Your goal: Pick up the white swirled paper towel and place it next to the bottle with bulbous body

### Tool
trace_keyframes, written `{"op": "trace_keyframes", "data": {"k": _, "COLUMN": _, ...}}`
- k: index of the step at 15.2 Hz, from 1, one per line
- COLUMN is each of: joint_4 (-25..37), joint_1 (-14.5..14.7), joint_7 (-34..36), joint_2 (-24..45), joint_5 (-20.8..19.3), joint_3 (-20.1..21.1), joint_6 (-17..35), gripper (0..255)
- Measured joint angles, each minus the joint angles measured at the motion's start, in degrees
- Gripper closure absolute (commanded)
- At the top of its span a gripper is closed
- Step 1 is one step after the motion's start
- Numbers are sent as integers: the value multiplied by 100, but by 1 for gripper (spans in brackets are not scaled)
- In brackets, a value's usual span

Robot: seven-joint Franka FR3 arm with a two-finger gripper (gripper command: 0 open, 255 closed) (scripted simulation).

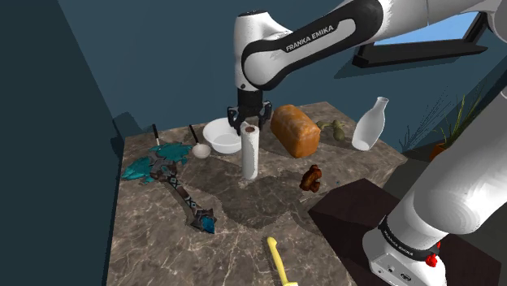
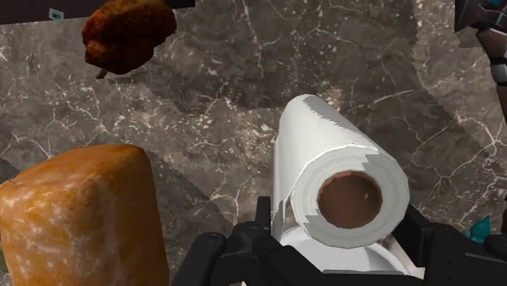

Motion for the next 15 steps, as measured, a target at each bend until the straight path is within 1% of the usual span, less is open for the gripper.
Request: {"op": "trace_keyframes", "data": {"k": 15, "joint_4": 815, "joint_1": -20, "joint_7": -133, "joint_2": -323, "joint_5": 111, "joint_3": -45, "joint_6": -1121, "gripper": 255}}
